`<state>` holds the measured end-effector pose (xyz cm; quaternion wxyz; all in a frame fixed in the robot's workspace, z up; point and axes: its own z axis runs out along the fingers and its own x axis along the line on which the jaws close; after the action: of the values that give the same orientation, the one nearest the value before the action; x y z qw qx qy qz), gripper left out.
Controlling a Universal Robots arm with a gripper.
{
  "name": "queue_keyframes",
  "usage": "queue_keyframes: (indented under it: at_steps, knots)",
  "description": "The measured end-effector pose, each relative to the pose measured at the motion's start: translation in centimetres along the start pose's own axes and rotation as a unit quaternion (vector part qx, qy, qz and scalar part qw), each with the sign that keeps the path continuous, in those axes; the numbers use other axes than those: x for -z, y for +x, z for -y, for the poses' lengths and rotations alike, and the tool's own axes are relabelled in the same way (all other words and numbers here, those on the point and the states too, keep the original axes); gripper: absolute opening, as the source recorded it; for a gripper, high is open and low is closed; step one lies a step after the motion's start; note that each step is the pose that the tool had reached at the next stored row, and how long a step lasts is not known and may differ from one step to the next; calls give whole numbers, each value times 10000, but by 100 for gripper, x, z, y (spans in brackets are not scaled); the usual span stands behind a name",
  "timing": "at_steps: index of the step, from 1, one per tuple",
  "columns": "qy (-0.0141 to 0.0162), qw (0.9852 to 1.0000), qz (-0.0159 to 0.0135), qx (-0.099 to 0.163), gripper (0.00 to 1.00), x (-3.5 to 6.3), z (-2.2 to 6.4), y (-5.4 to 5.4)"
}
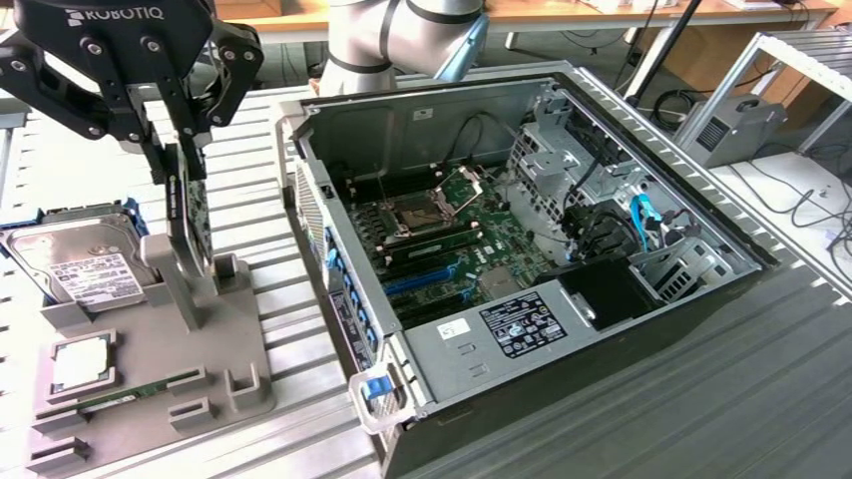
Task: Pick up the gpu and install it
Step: 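Pick up the gpu and move the gpu toward the slot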
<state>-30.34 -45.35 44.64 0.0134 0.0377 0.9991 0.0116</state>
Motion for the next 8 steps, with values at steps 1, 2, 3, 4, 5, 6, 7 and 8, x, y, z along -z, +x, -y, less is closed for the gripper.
queue_keyframes:
  at_steps: [1,2,3,4,5,6,7,8]
  knots:
    - [1,10000,-1,0,26,1,-1,-5]
    - [0,10000,0,0,26,-1,-1,-17]
    - [0,10000,0,0,26,-2,-2,-31]
    - [0,10000,0,0,26,-2,-3,-41]
    - [0,10000,0,0,26,-2,-4,-49]
    - [0,10000,0,0,26,-3,-5,-60]
    - [0,10000,0,-1,26,-3,-6,-71]
    - [0,10000,0,-1,26,-3,-6,-84]
